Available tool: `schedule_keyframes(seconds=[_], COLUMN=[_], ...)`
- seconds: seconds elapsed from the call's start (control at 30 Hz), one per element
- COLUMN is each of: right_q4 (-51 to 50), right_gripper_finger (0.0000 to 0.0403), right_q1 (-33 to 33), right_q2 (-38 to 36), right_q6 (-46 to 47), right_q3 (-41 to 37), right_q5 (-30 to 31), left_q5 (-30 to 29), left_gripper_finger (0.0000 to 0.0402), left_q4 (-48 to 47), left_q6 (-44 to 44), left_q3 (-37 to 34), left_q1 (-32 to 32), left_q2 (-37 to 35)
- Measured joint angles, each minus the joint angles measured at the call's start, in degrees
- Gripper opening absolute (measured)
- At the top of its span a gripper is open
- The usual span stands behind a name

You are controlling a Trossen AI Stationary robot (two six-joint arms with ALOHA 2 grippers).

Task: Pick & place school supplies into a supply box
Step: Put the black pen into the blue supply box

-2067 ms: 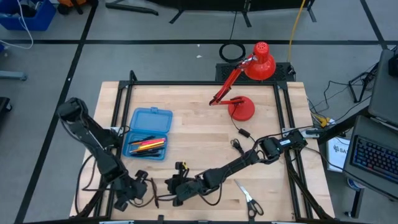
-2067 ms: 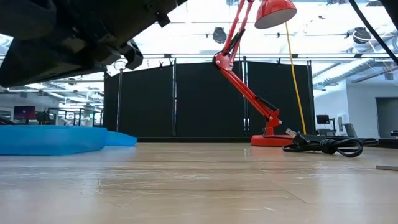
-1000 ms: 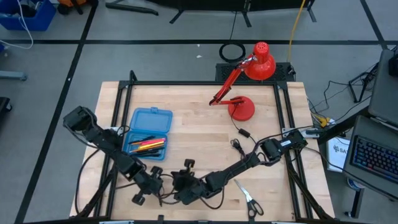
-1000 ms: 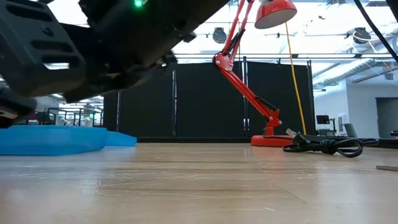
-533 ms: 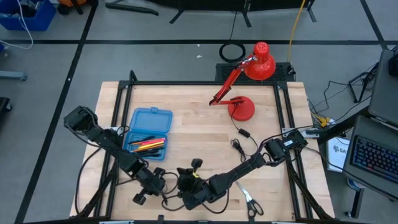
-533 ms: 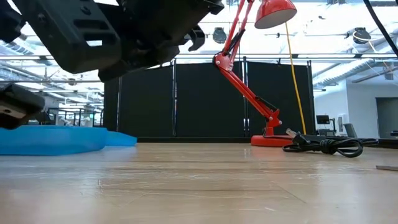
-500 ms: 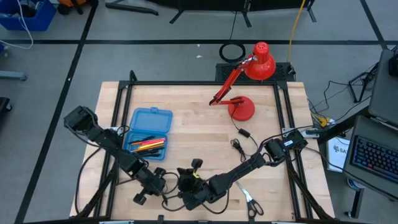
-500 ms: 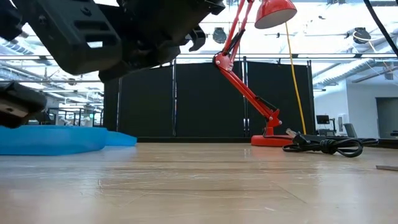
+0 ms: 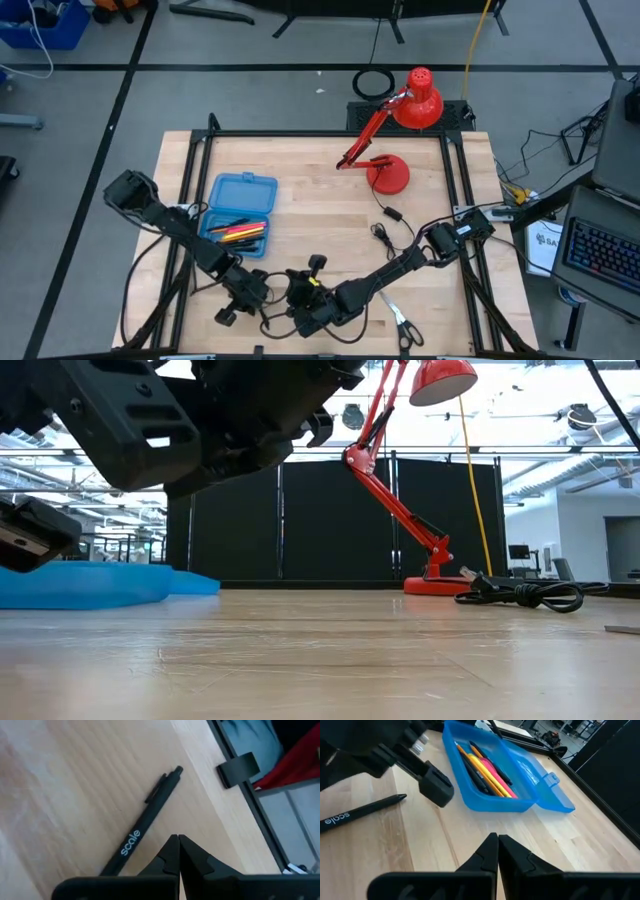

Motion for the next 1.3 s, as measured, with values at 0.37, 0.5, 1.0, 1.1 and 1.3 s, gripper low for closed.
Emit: schedule_keyframes(seconds=[0.37,0.5,1.0,1.1,1.3], right_q4=[-0.06,-0.22,-0.64,-3.68,-10.02], right_gripper_finger=[0.0,0.0,0.0,0.0,0.0], right_q1=[-0.03,-0.03,0.63,0.86,0.98], right_q2=[0.0,0.0,0.02,-0.31,-2.52], right_q6=[0.82,0.86,-0.33,0.21,5.39], right_q3=[0.0,0.0,0.02,0.04,0.09], right_q5=[-0.17,-0.08,4.21,4.25,4.34], left_q5=[4.88,4.43,-9.25,-8.53,-4.58], left_gripper_finger=[0.0,0.0001,0.0003,0.0002,0.0003], left_q4=[12.36,14.03,14.97,14.38,8.42], left_q6=[-0.76,-0.1,1.64,-1.96,-10.8], left_q3=[0.39,0.22,0.09,0.12,0.24], left_q1=[1.58,2.59,3.08,2.44,0.33], left_q2=[12.04,12.11,9.61,9.59,8.67])
